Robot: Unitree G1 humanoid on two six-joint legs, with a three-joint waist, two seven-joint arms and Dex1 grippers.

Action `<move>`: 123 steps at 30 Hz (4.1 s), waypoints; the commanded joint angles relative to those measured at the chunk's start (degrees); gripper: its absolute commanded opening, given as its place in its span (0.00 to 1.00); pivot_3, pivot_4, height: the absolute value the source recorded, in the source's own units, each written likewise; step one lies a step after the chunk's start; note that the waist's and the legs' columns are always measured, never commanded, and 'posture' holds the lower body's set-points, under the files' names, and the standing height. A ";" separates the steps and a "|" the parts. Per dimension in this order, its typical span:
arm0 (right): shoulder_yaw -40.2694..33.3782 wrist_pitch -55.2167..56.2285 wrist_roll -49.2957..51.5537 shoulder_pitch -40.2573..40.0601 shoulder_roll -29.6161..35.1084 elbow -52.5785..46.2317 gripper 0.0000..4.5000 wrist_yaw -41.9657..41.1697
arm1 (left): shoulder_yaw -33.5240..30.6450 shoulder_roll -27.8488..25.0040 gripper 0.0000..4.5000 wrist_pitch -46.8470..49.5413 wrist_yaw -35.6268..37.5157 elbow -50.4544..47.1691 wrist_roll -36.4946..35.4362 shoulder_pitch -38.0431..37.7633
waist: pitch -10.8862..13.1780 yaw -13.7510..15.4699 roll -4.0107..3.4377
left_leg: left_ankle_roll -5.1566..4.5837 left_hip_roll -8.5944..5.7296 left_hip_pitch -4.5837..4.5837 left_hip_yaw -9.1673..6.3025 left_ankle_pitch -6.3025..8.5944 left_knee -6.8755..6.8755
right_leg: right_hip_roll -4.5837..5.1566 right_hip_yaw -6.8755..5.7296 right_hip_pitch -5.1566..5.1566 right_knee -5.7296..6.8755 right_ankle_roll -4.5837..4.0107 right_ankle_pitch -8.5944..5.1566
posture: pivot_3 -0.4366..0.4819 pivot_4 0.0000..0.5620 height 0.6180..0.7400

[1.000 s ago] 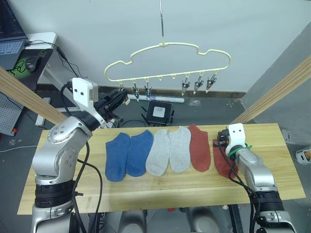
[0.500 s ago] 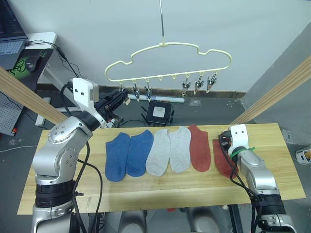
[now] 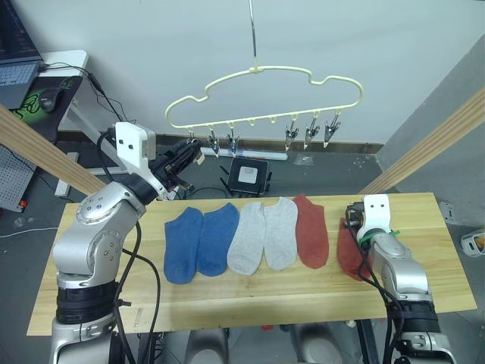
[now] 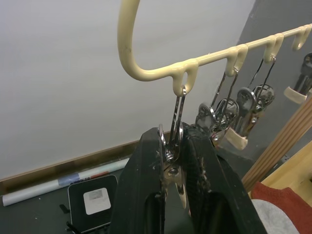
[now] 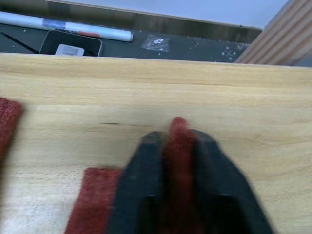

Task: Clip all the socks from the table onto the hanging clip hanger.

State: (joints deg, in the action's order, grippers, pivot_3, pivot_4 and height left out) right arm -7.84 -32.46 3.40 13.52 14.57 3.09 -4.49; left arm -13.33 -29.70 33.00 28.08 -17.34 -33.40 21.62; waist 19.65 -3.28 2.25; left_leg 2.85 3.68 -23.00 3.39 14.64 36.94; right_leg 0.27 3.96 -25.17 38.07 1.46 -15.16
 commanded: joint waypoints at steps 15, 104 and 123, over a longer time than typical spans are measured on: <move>7.03 8.10 -0.92 1.74 2.84 -1.22 0.00 -10.56 | -0.39 0.47 0.05 -1.02 -0.82 -0.85 0.42 -0.17 | 0.01 -0.09 -0.01 | 0.01 -0.04 0.00 0.03 0.01 0.01 | -0.05 -0.04 -0.03 0.01 0.01 -0.01 | 0.40 0.67 1.00; 30.13 8.31 0.64 12.90 -5.44 -20.76 0.00 -22.85 | -9.98 -1.51 0.05 20.11 -6.81 -1.66 -30.21 3.84 | 0.03 -0.10 -0.03 | 0.10 0.03 -0.14 -0.17 0.06 0.07 | 0.22 -0.31 -0.12 0.02 0.03 -0.02 | 0.37 0.61 1.00; 25.37 10.17 9.08 13.93 -18.47 -12.97 0.00 -22.28 | -9.77 -1.87 0.05 19.22 -8.72 -2.98 -33.28 1.31 | -0.03 -0.09 0.07 | 0.09 0.03 -0.19 -0.21 0.06 0.11 | 0.38 -0.40 -0.14 0.06 0.00 0.00 | 0.40 0.58 1.00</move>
State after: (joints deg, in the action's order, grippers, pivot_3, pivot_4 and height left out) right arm 18.36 -22.20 10.08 27.78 -2.67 -8.50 -26.41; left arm -21.99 -31.13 52.96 19.35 -17.91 -65.29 23.59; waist 19.62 -3.37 2.32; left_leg 2.93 3.70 -23.20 3.17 14.70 37.04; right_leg 0.65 3.55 -25.31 38.13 1.46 -15.16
